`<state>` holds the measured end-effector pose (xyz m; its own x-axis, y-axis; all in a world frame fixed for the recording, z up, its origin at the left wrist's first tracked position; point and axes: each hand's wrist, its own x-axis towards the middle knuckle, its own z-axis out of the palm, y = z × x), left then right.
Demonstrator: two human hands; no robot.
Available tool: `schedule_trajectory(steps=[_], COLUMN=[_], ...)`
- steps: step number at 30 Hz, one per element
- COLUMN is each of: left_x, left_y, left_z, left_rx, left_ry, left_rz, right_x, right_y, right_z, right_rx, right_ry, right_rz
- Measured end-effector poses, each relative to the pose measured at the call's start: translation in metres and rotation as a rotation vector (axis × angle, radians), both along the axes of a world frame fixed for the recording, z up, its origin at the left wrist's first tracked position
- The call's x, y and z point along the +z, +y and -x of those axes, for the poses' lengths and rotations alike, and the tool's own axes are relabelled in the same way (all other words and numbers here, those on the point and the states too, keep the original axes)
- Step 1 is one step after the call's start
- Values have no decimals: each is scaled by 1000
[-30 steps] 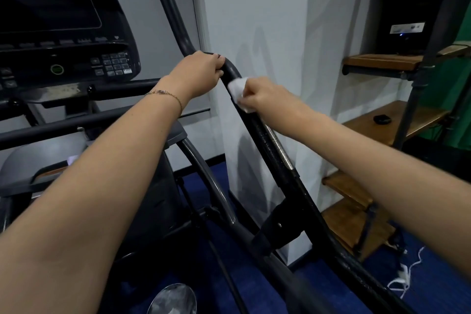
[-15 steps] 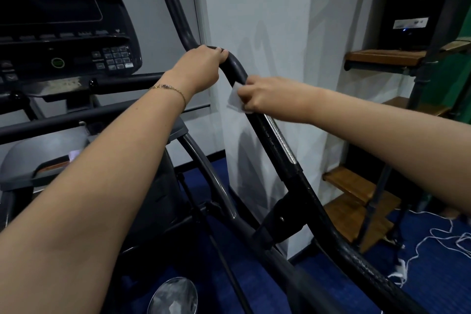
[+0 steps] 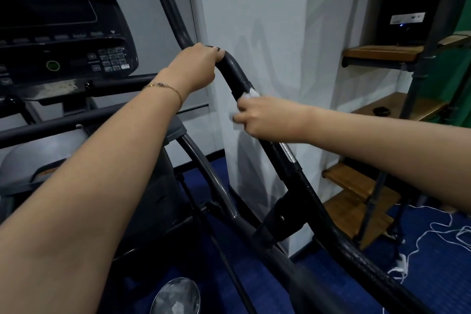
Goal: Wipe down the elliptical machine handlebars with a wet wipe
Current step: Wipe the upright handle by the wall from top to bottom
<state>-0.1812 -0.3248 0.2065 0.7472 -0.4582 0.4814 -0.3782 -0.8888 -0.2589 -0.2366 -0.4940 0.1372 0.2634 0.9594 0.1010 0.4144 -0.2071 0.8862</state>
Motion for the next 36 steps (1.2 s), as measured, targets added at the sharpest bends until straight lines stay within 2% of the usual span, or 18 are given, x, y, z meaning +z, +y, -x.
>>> schedule_trajectory(steps=[2,6,9,12,14,16,19,21,24,25,27,29,34,36], left_x=[-1,1,-3,-32,-57,-75,-87,-91,-94,-96,-99,-99,-96,-96], left_y=[1,0,-5,-4,1,5,3,1,0,-1,0,1,1,2], left_z=[-1,-7,0,13,16,12,7,8,9,9,7,5,6,5], left_rx=[-15,0,10,-121,-302,-418,-455,-461,-467,-474,-480,-485,-479,-479], left_ry=[-3,7,16,-72,-224,-295,-288,-281,-258,-260,-263,-262,-280,-296], left_rz=[-1,3,41,134,77,-27,-1,43,102,112,107,97,97,88], right_x=[-8,10,-1,-15,-15,-22,-56,-61,-47,-46,-57,-63,-34,-38], right_y=[-9,-7,-13,-33,-38,-36,-39,-43,-44,-43,-45,-47,-35,-37], right_z=[5,-3,6,20,20,28,44,55,49,49,51,58,40,42], right_rx=[26,94,95,39,-2,-35,-94,-139,-172,-179,-147,-147,-164,-150], right_ry=[39,47,48,142,181,230,252,350,370,345,279,330,355,368], right_rz=[47,-45,-15,-11,-161,-341,-376,-408,-606,-603,-467,-359,-400,-343])
